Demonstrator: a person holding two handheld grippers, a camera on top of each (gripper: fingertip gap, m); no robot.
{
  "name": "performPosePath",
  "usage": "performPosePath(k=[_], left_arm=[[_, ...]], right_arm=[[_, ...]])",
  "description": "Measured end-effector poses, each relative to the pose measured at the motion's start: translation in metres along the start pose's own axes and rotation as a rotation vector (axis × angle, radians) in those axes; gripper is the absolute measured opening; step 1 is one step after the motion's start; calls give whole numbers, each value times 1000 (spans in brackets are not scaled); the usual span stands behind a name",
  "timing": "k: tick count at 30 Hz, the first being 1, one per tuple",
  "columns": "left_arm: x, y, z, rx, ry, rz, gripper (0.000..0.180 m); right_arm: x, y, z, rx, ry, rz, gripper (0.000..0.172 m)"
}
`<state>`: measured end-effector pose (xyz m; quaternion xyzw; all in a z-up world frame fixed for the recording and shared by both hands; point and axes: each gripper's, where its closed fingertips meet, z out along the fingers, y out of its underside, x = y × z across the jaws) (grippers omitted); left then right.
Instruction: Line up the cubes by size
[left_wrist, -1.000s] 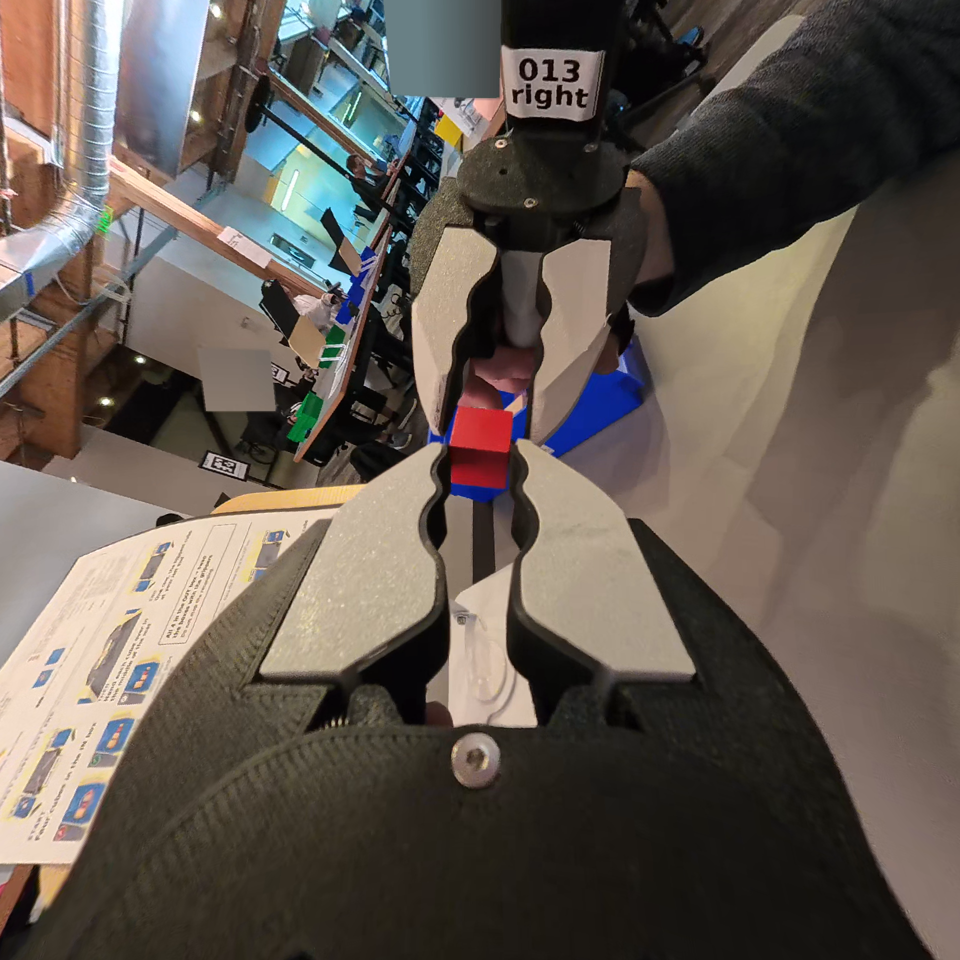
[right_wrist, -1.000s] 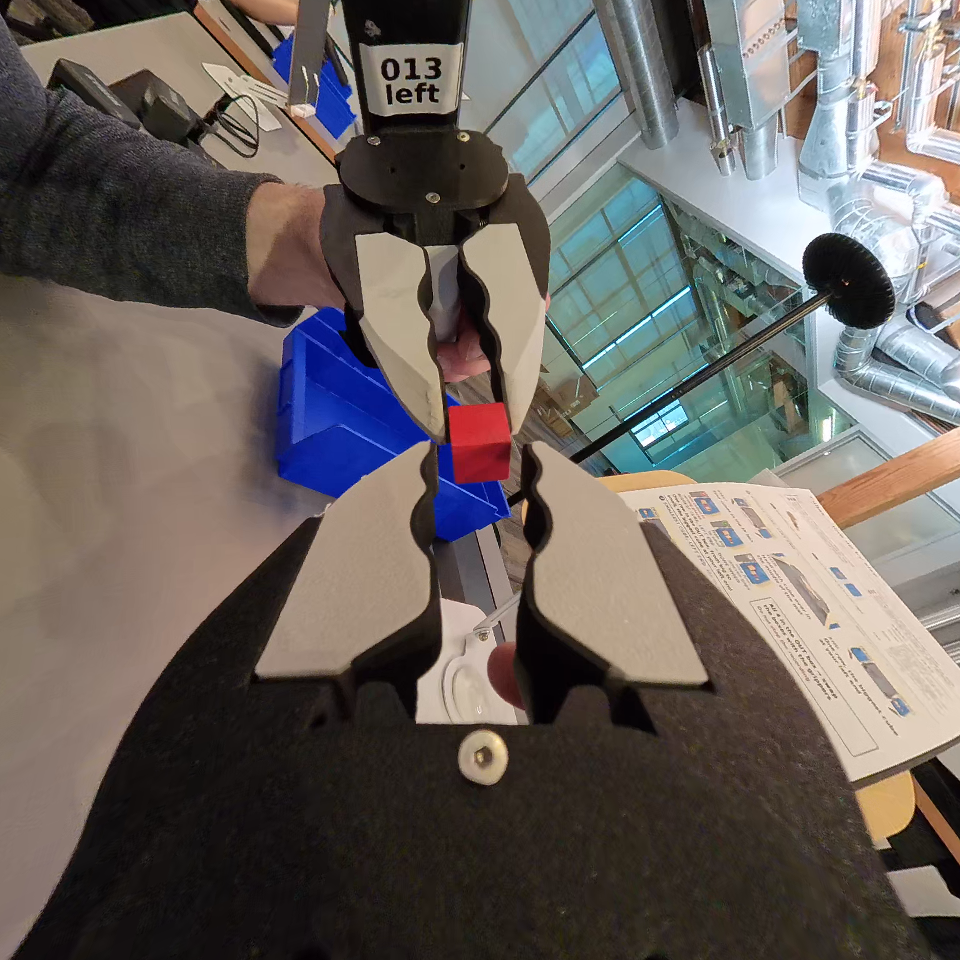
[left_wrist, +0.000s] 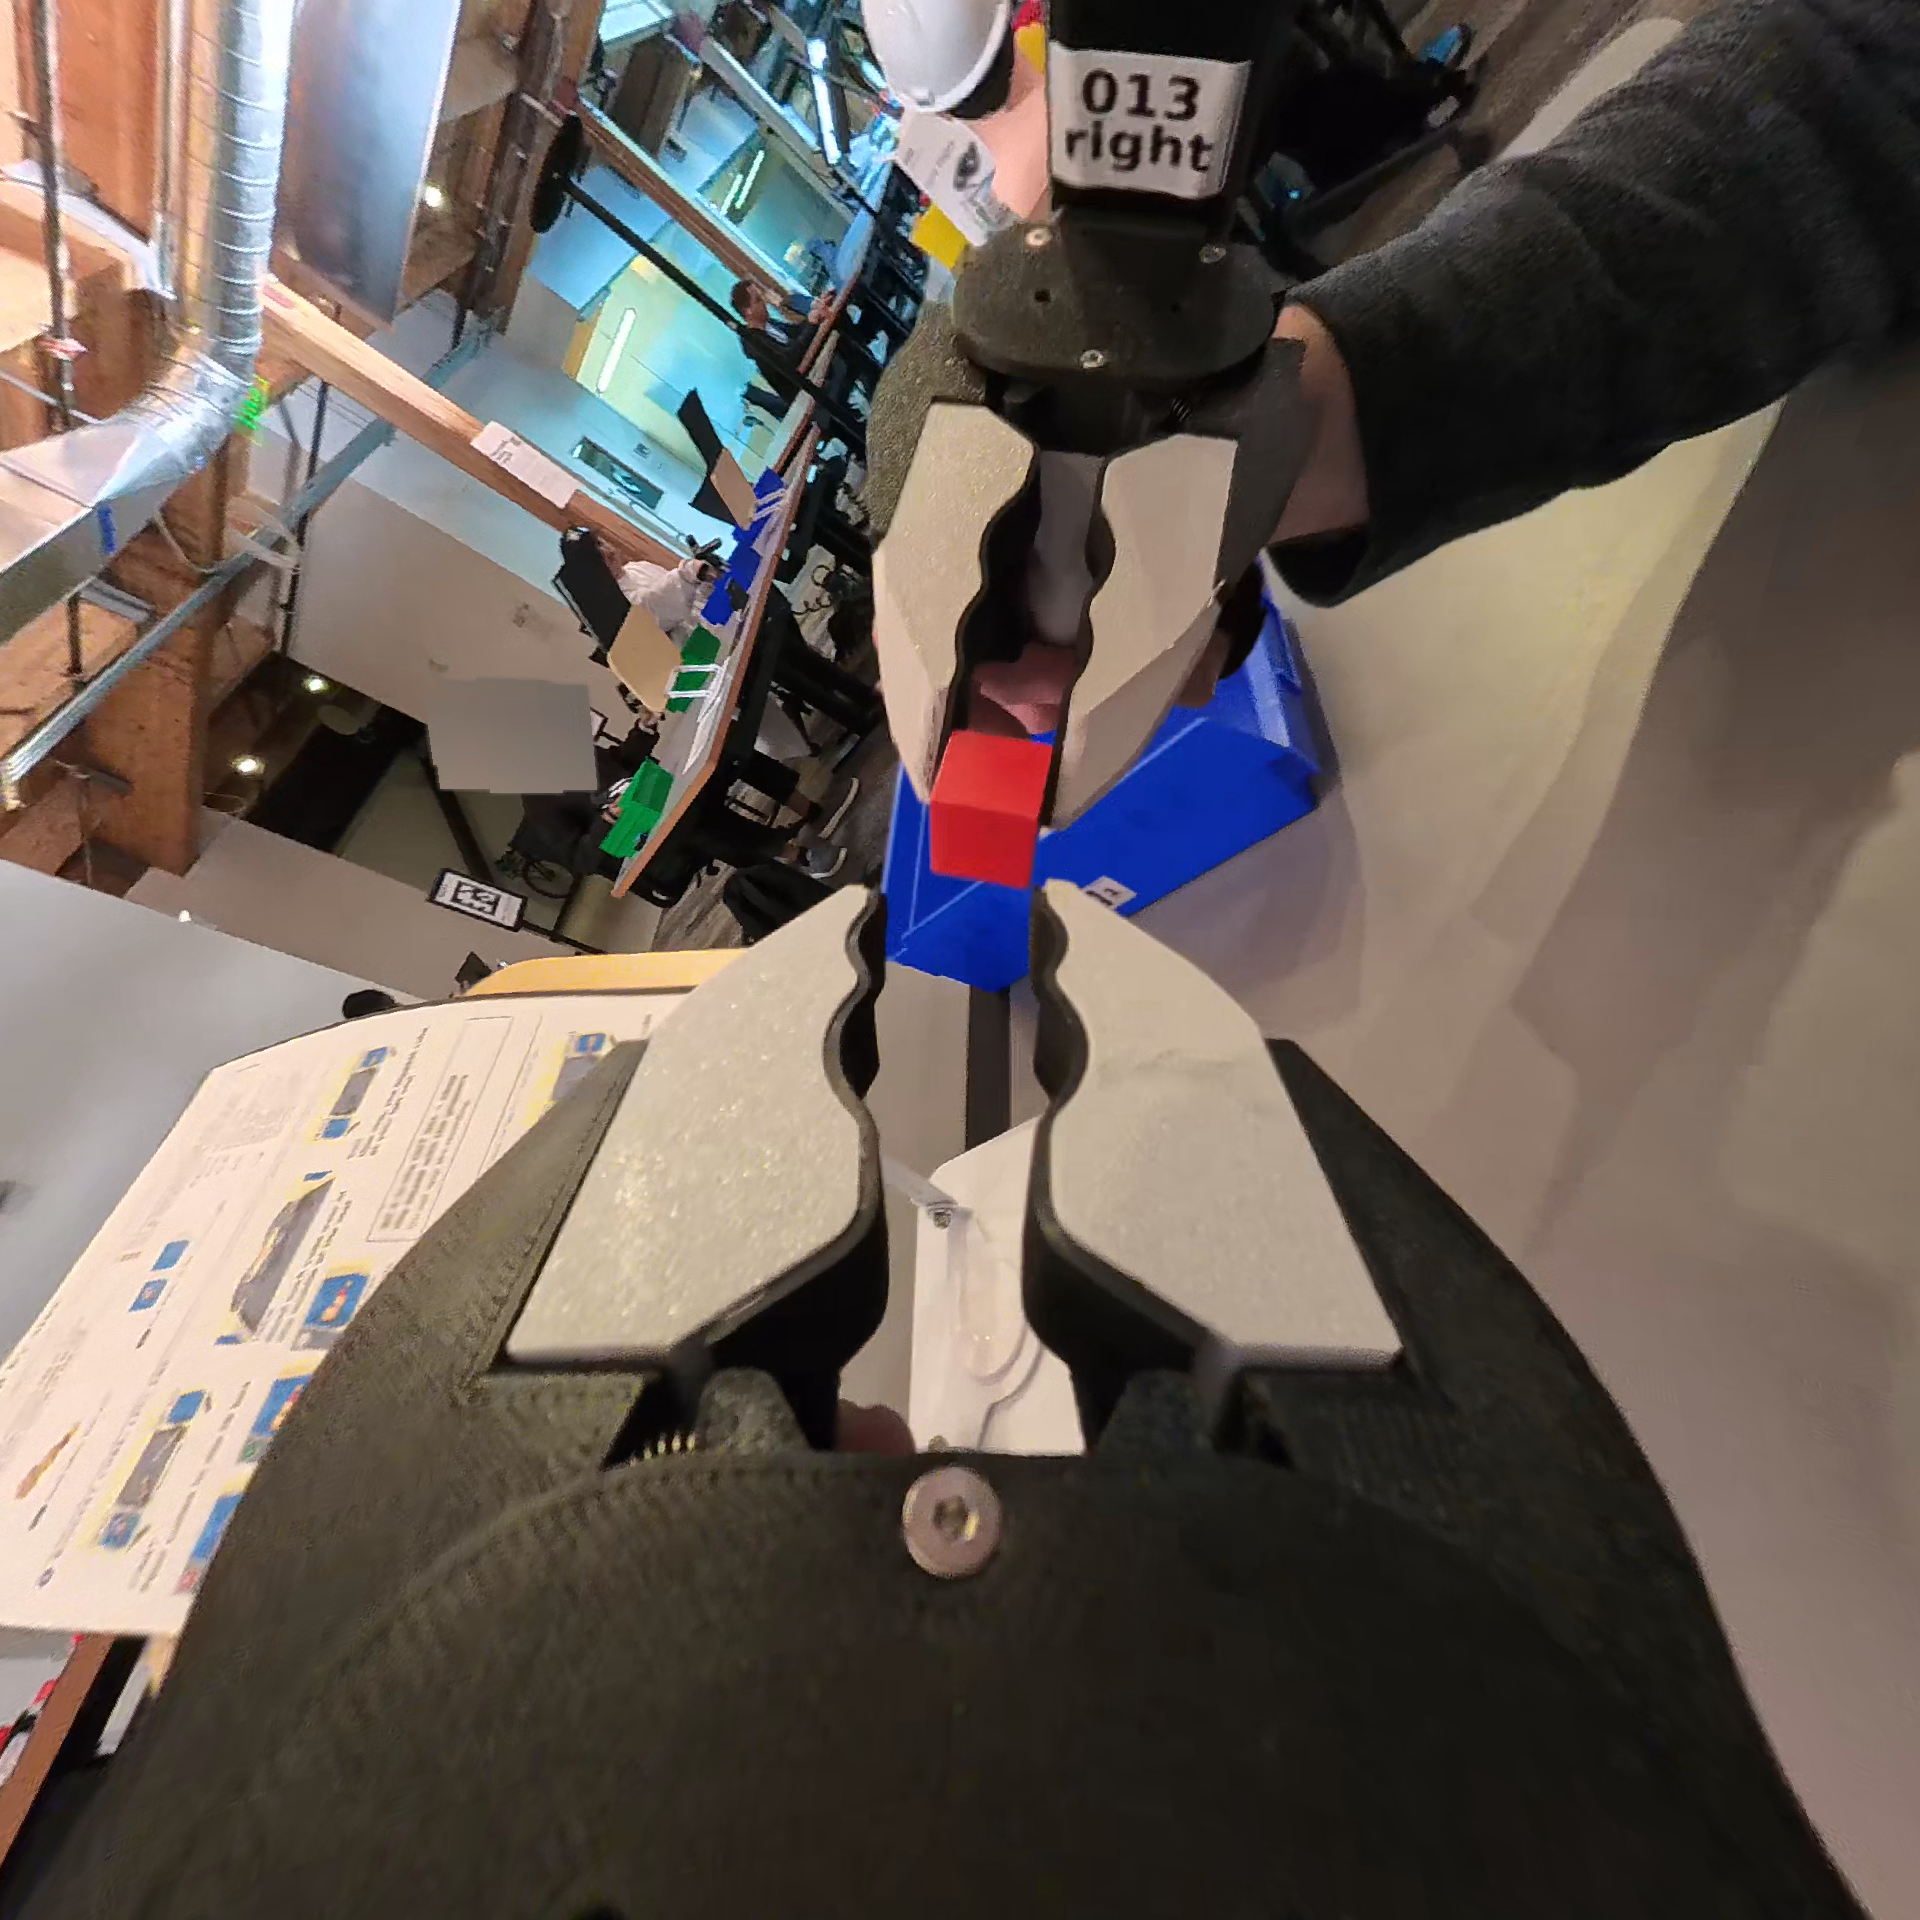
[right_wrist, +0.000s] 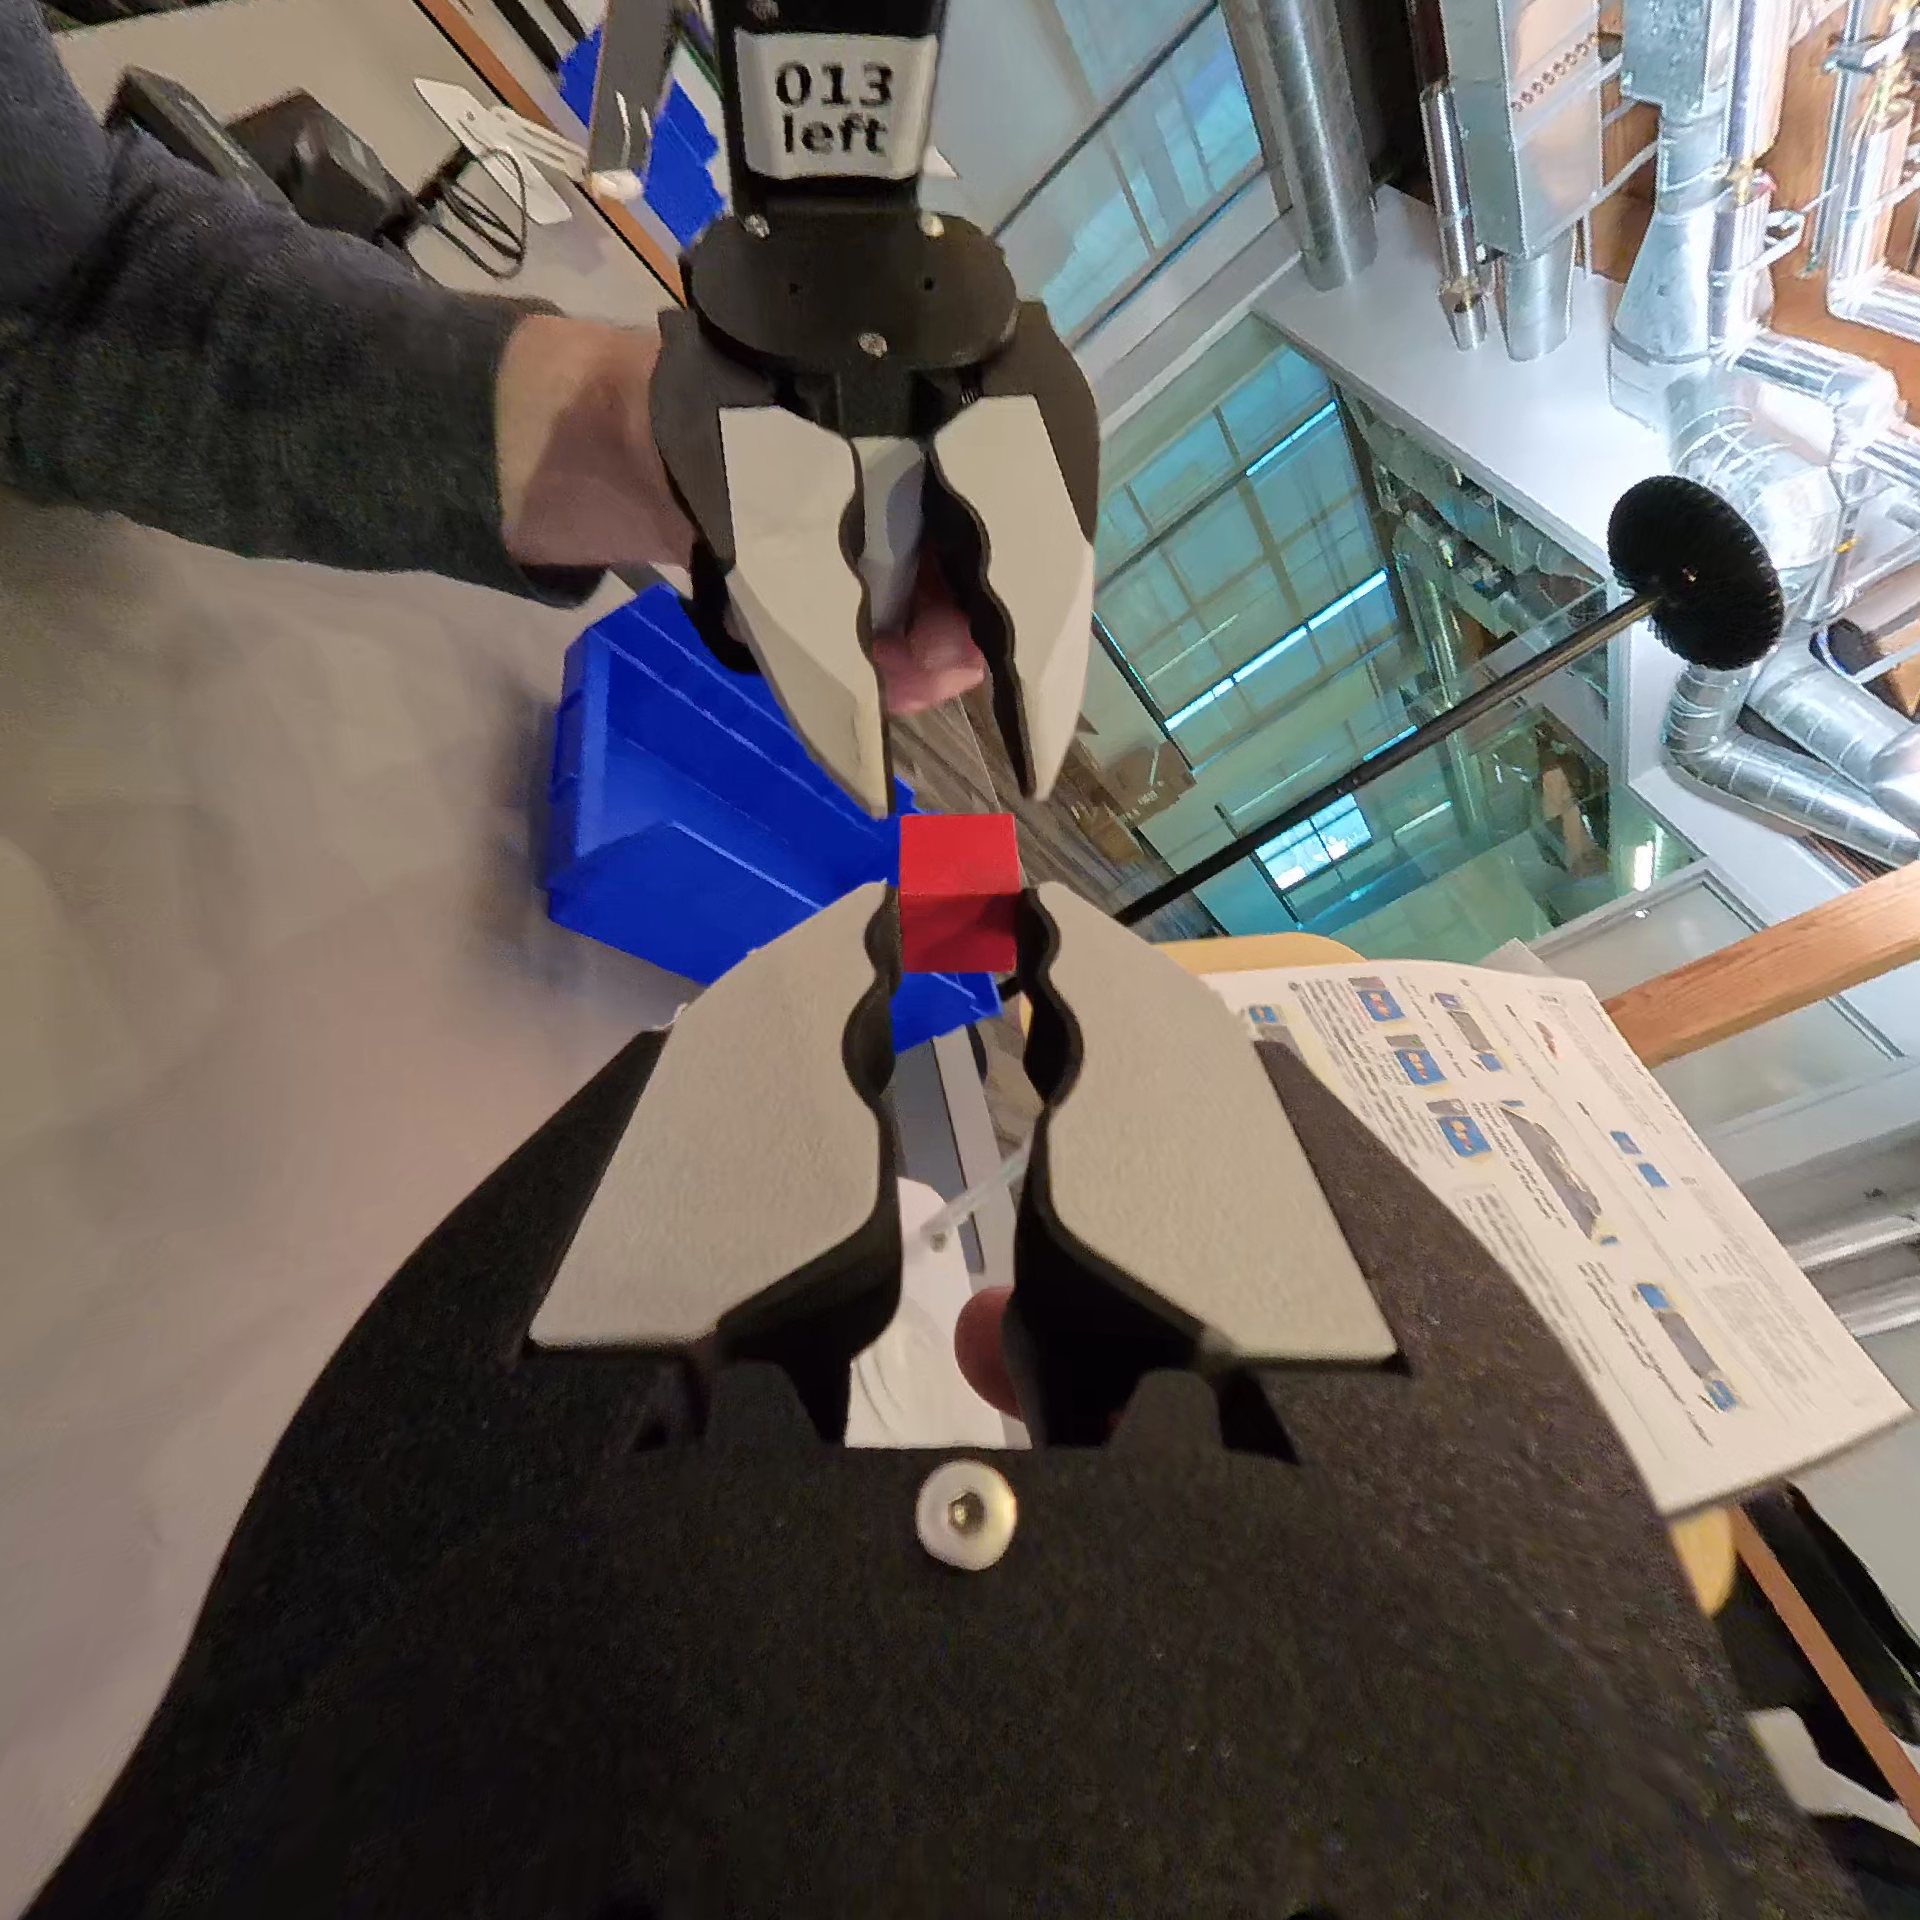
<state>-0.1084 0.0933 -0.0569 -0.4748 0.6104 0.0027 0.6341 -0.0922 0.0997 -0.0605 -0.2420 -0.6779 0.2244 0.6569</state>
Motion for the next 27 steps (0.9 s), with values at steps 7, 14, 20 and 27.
performPosePath(k=[7, 14, 20, 27], left_arm=[[-25, 9, -15, -81, -121, 33, 0], [-42, 4, -36, -100, -197, 48, 0], [-43, 8, -38, -137, -204, 65, 0], [-42, 10, -36, -146, -202, 65, 0]], right_arm=[[52, 37, -56, -235, 102, -46, 20], [86, 131, -143, -686, 121, -59, 20], [76, 231, -207, -1064, -86, 20, 21], [41, 311, -259, -1325, -378, 176, 21]])
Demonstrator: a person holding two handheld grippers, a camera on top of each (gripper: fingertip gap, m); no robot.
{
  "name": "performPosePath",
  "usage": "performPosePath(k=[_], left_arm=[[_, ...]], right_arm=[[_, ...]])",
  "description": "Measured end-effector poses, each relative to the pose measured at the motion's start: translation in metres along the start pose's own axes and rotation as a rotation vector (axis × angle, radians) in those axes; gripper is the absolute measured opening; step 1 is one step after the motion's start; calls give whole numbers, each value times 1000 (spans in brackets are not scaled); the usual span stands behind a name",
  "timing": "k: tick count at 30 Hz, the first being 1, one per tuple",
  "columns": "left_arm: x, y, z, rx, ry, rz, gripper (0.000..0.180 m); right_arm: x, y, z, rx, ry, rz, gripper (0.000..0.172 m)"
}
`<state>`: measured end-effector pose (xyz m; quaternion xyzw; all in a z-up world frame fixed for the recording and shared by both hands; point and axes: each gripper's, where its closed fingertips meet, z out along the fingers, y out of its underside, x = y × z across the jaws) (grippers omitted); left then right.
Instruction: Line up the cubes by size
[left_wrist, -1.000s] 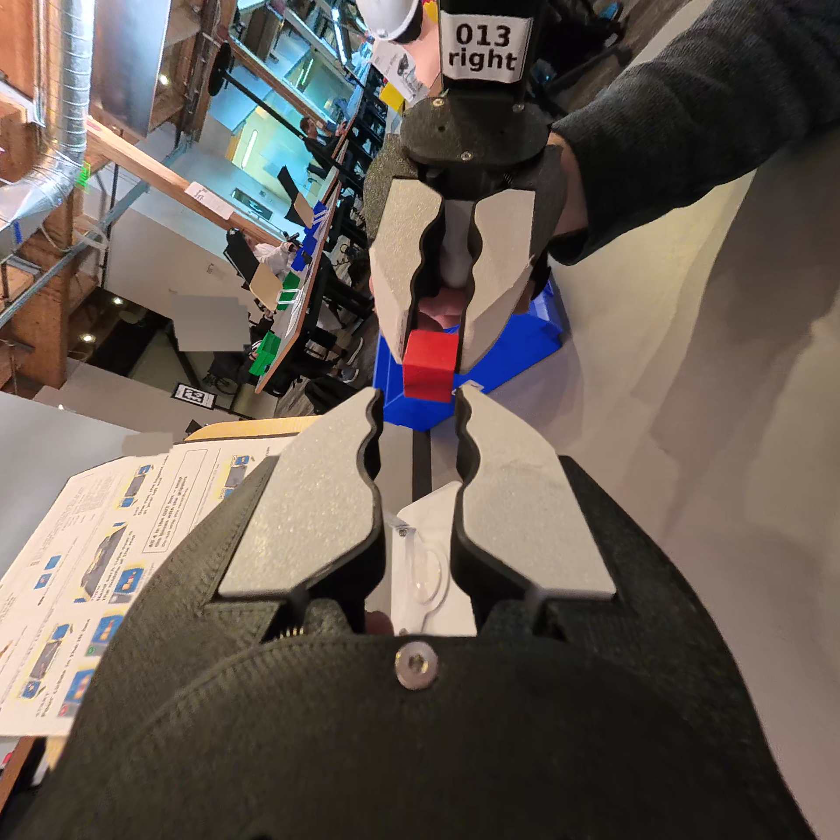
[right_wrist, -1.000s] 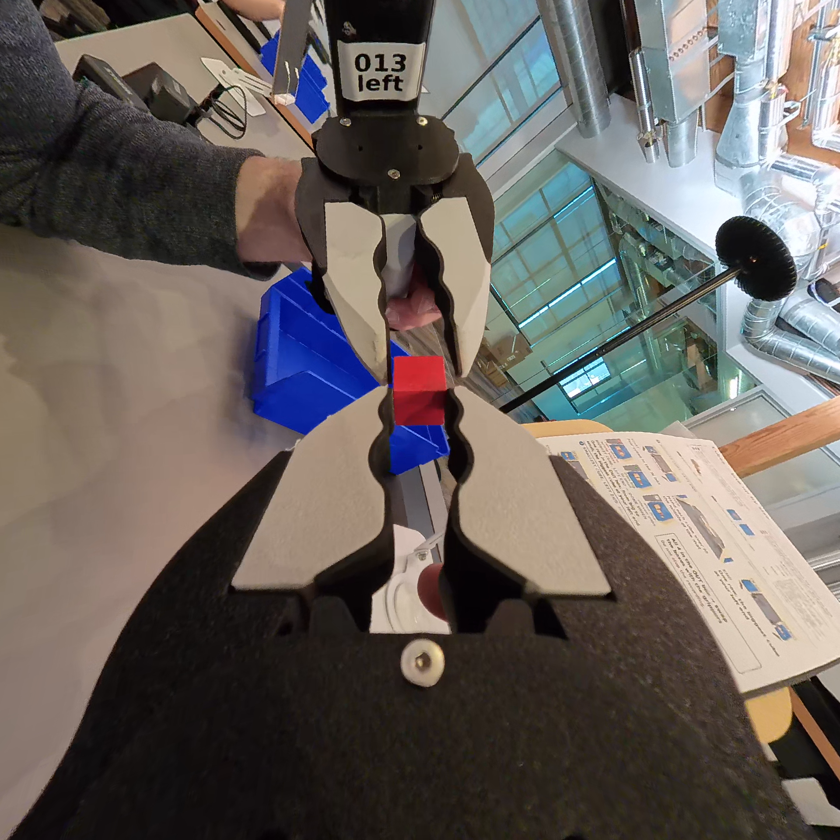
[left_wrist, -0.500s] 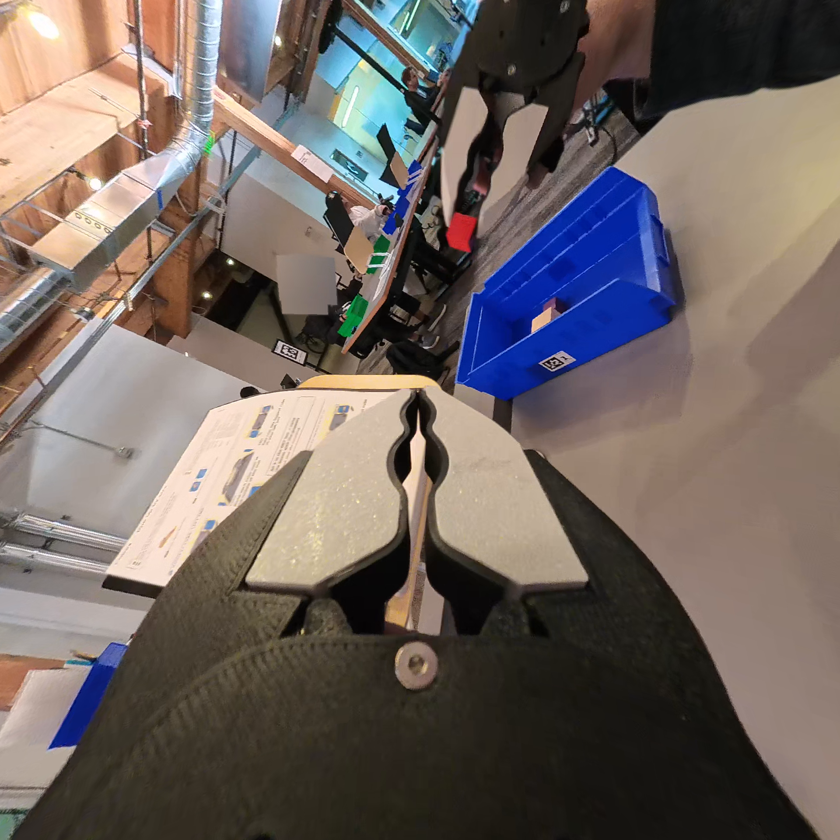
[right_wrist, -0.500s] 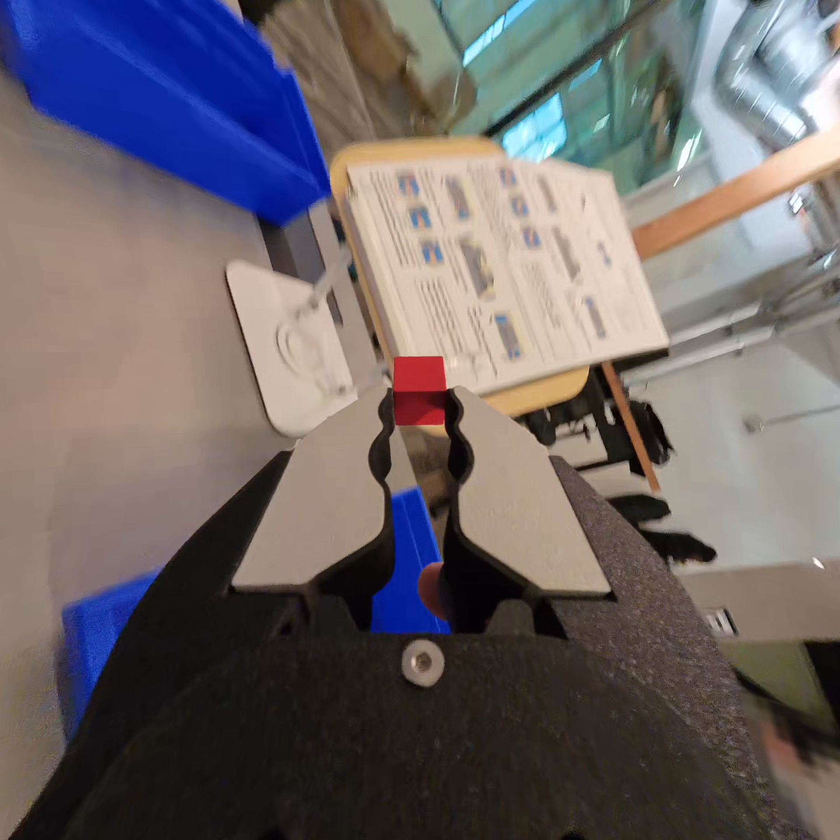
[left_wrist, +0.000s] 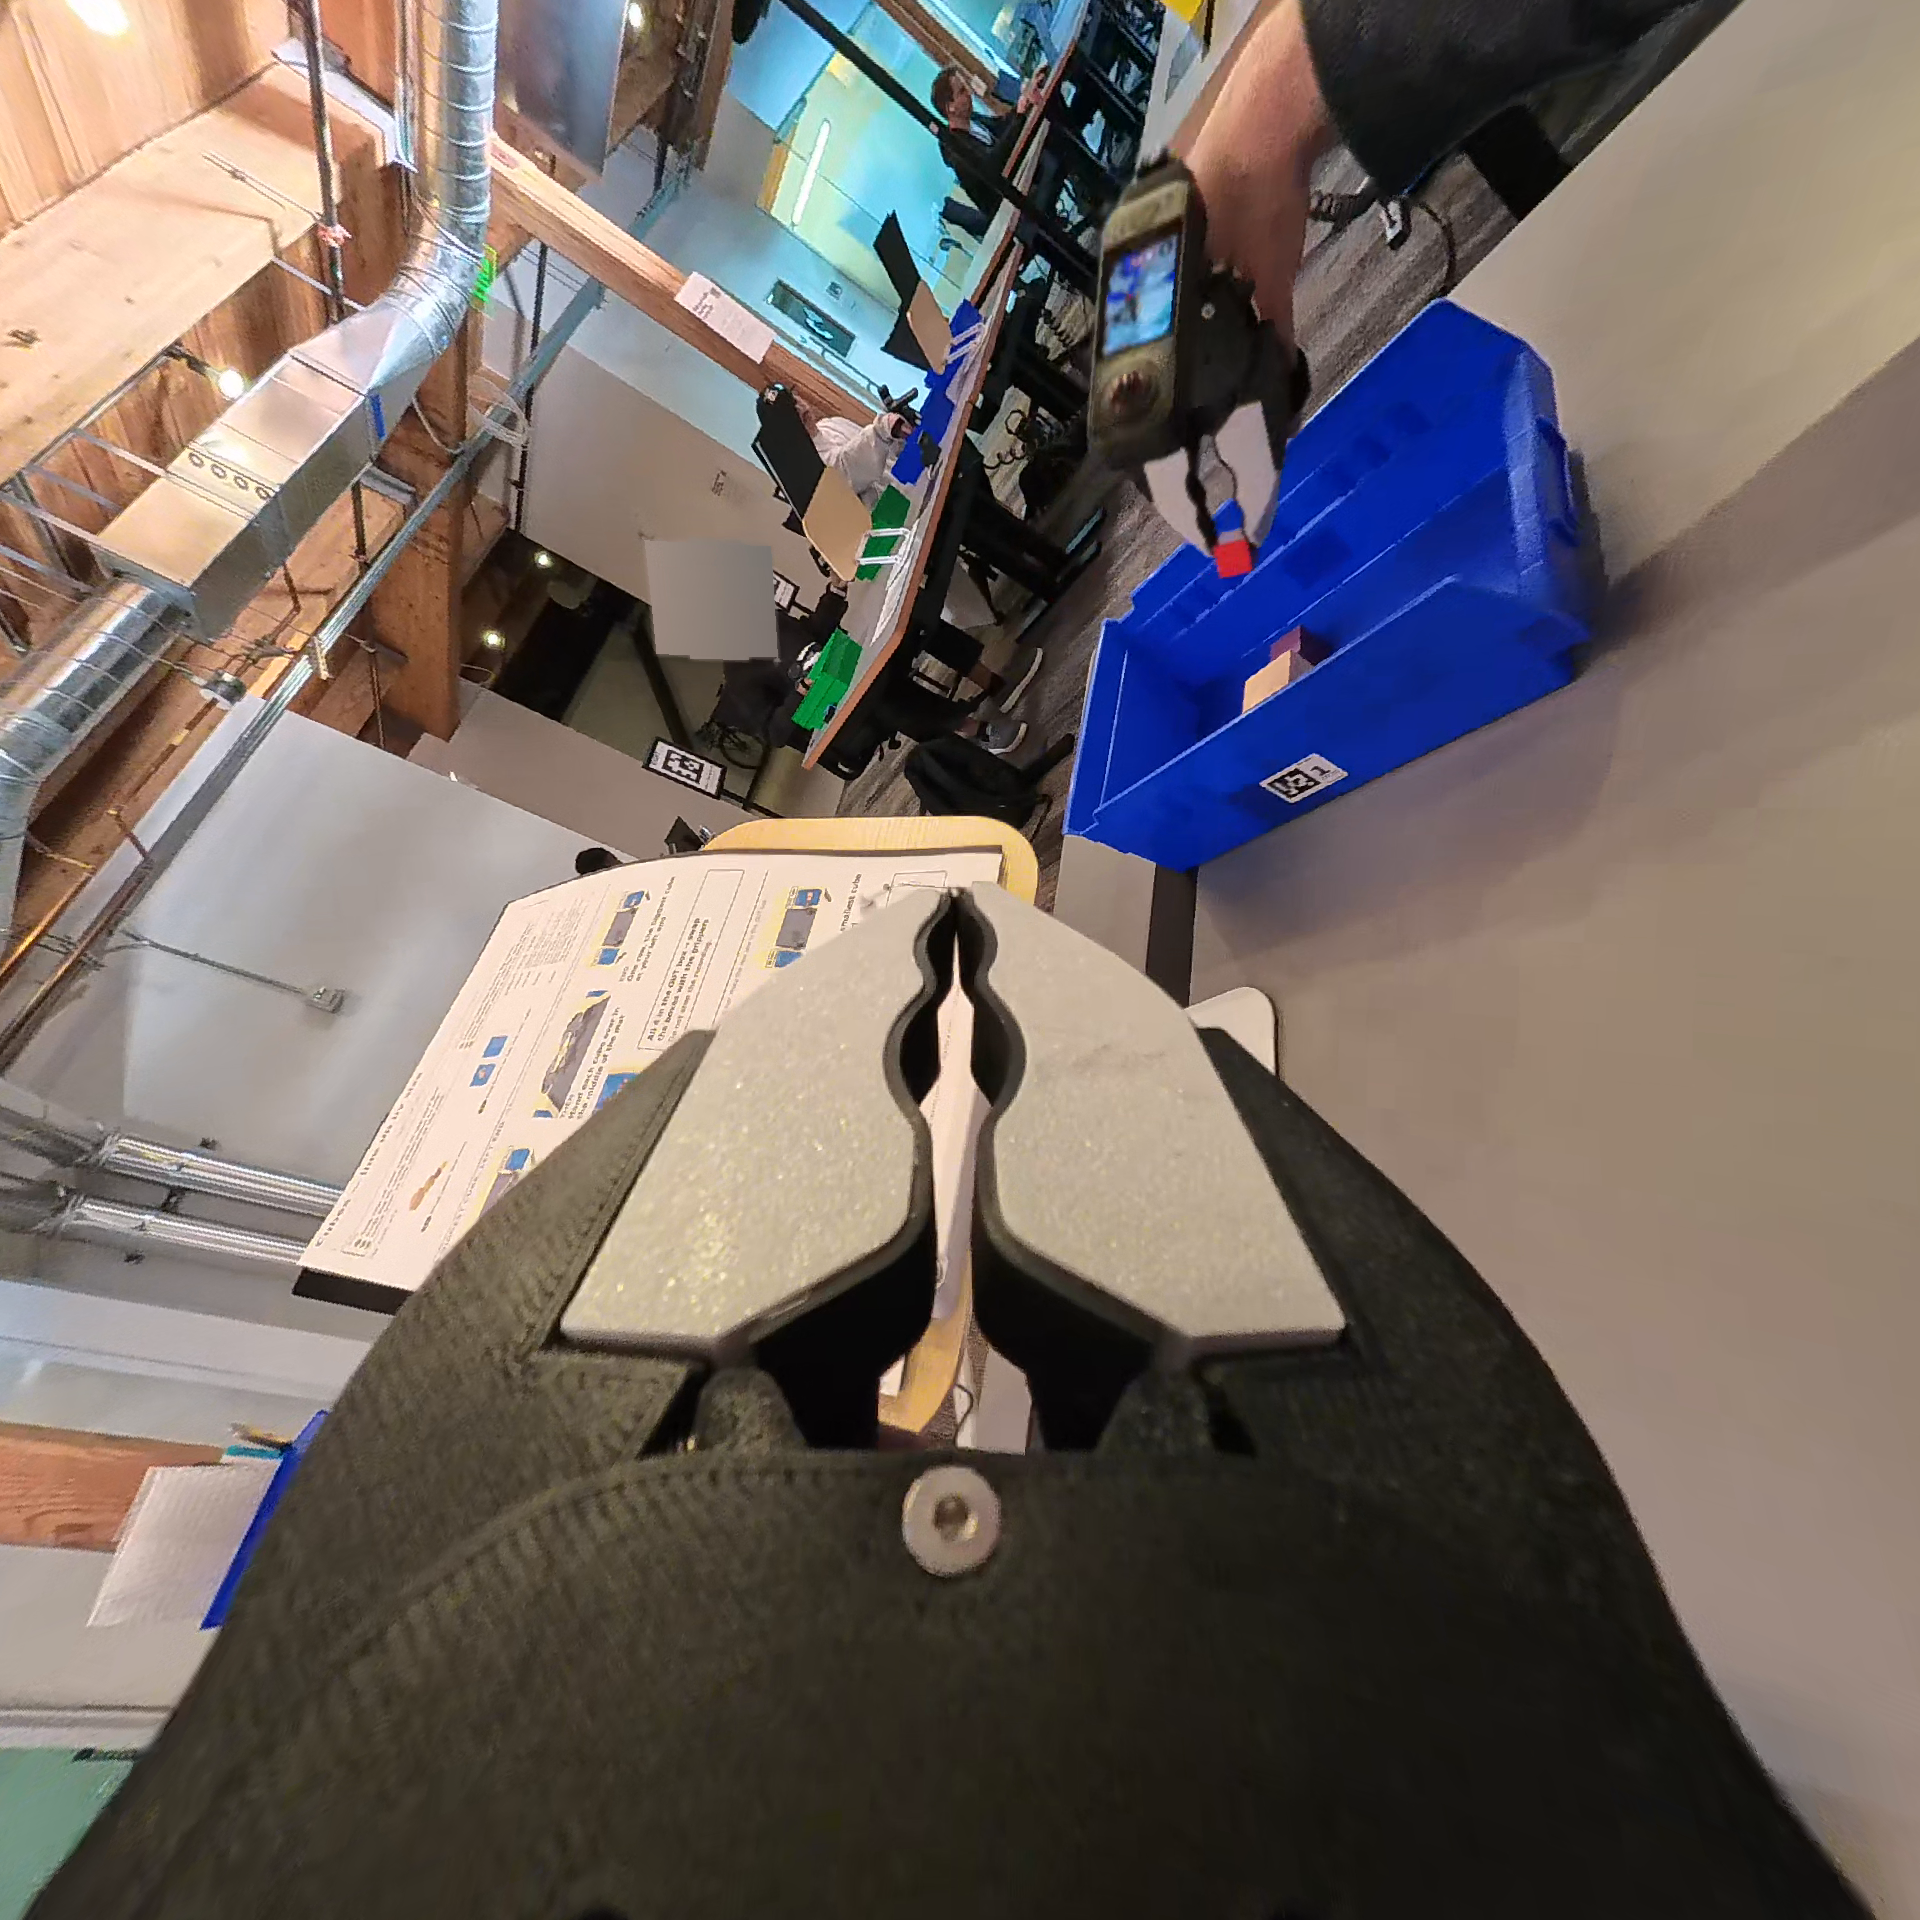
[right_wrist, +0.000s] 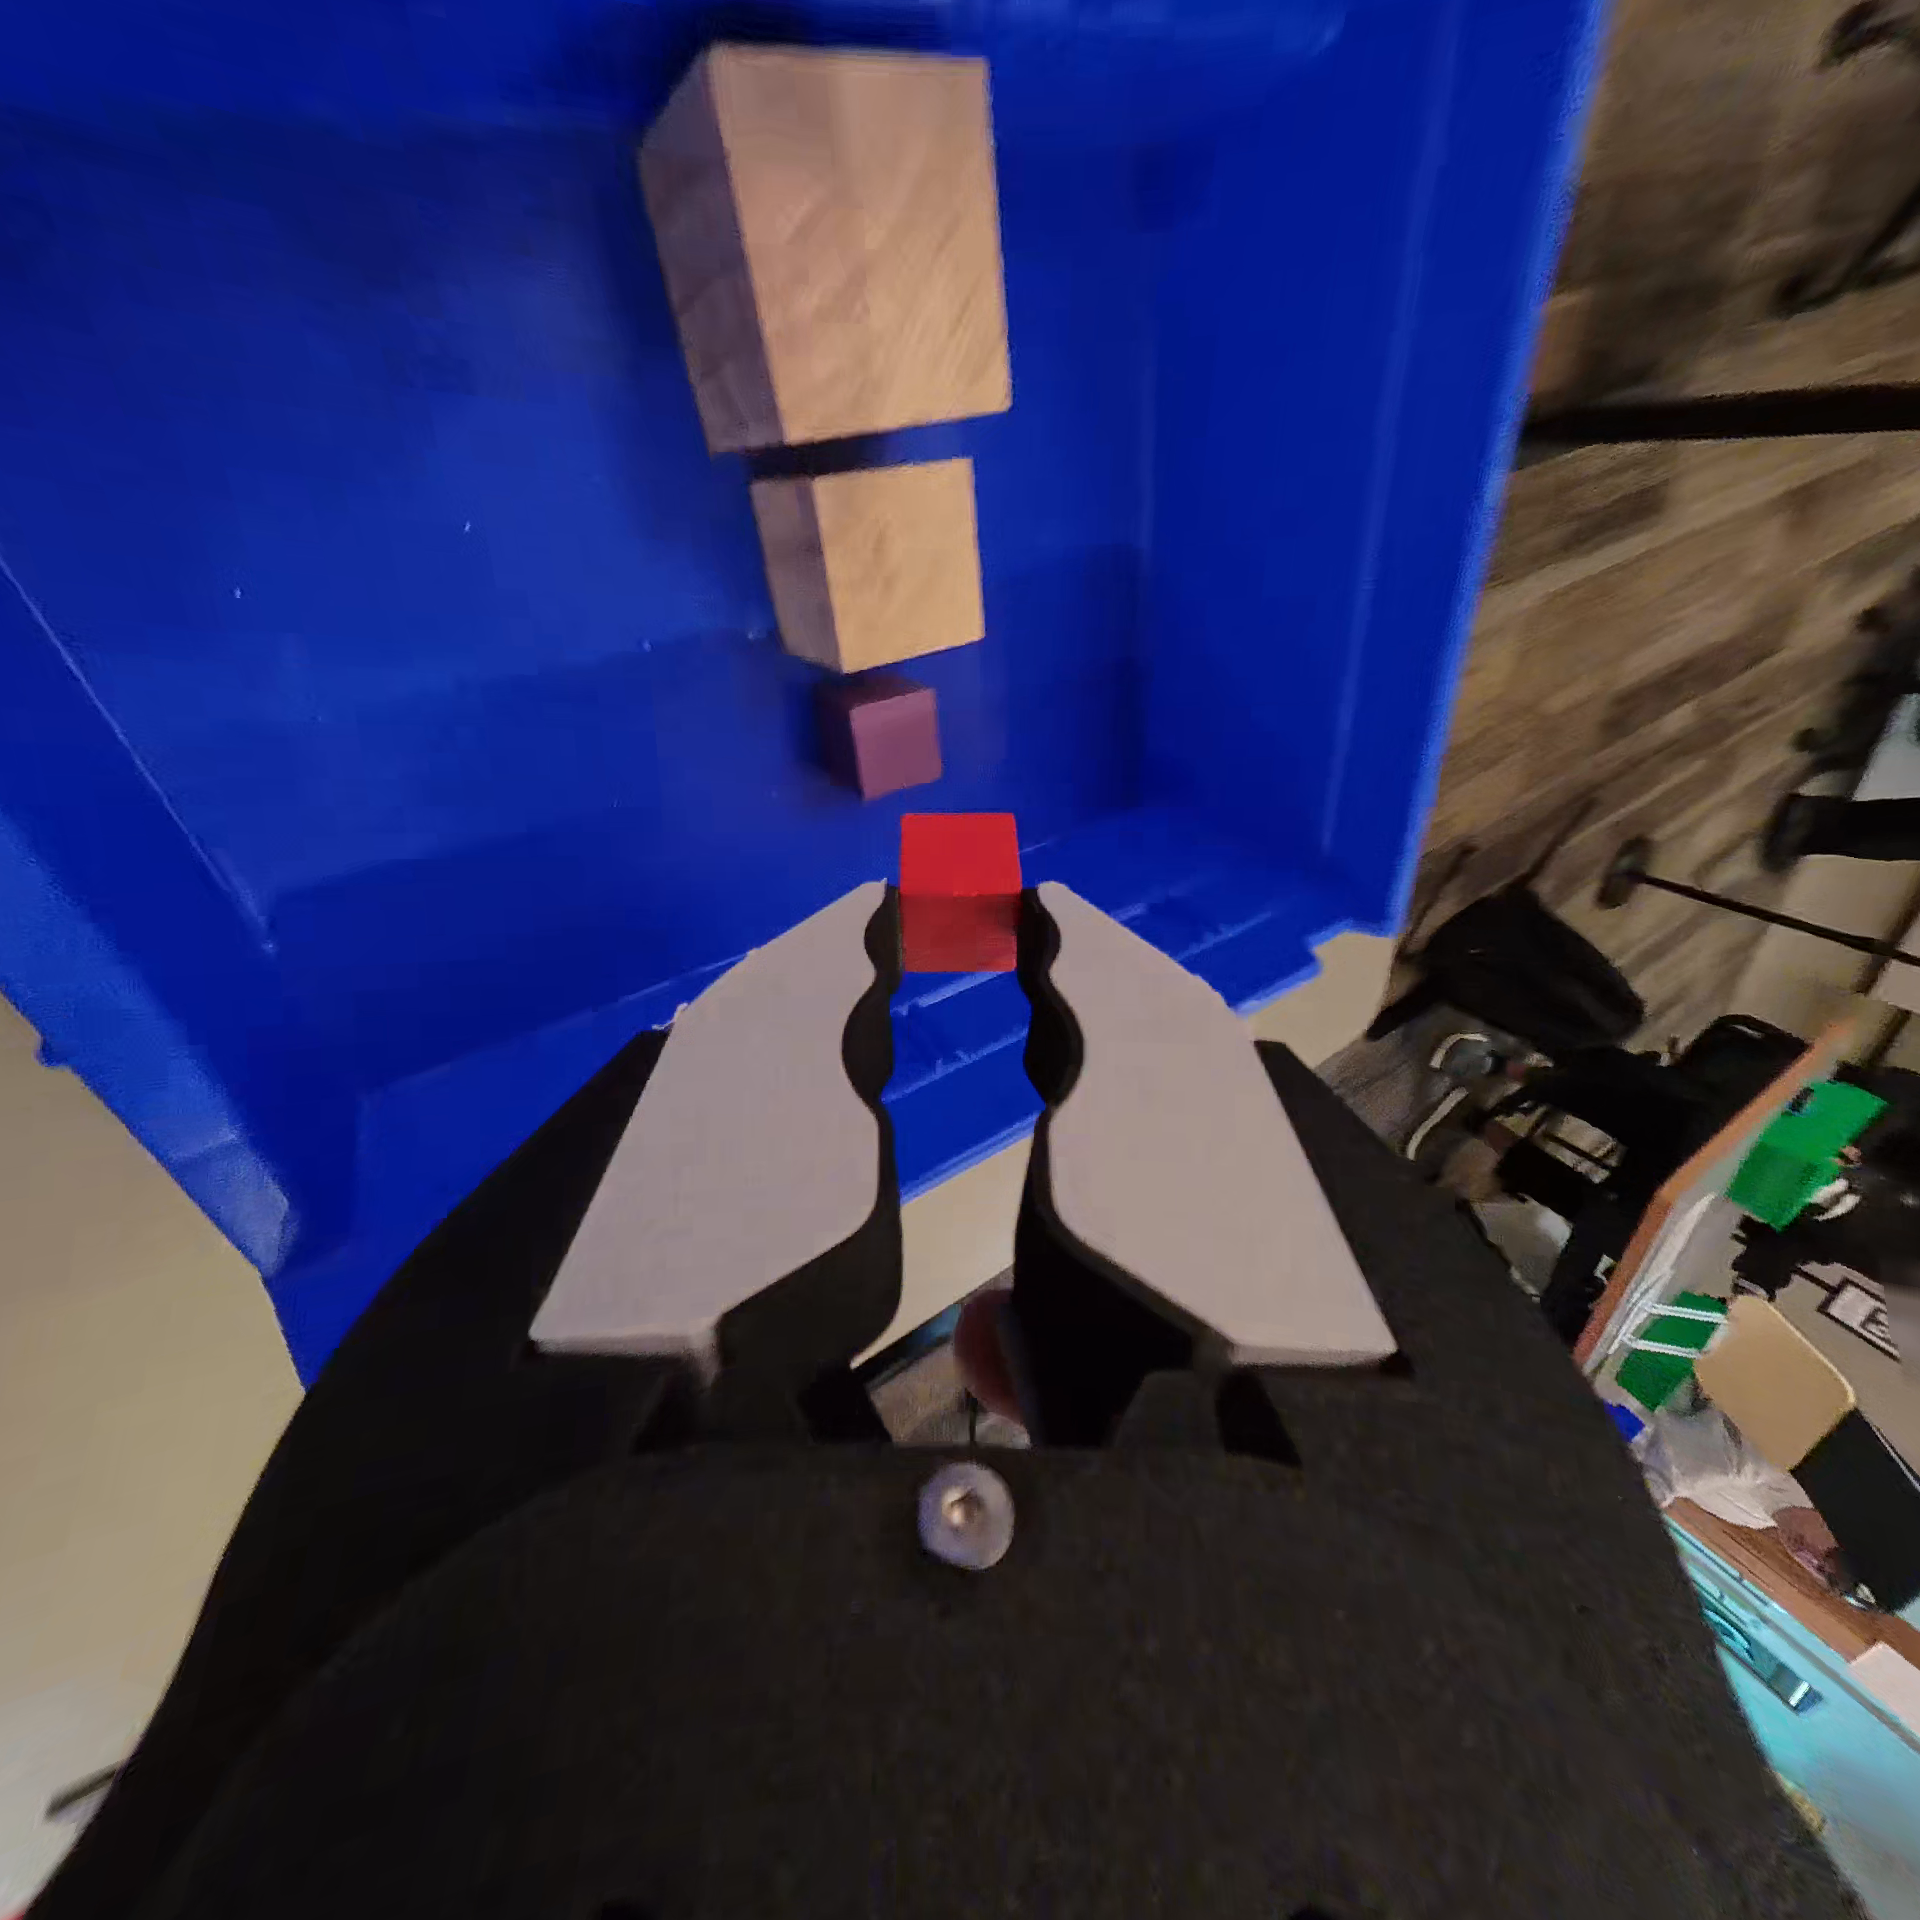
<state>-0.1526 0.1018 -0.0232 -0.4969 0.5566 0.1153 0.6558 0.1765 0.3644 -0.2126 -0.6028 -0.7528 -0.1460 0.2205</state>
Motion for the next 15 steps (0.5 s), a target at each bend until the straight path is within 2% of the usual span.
performPosePath(k=[10, 15], left_arm=[[2, 4, 2, -13, 11, 3, 0], [1, 5, 1, -10, 11, -6, 0]], right_arm=[[-2, 20, 49, -258, -171, -137, 21], [-7, 23, 63, -314, -198, -193, 21]])
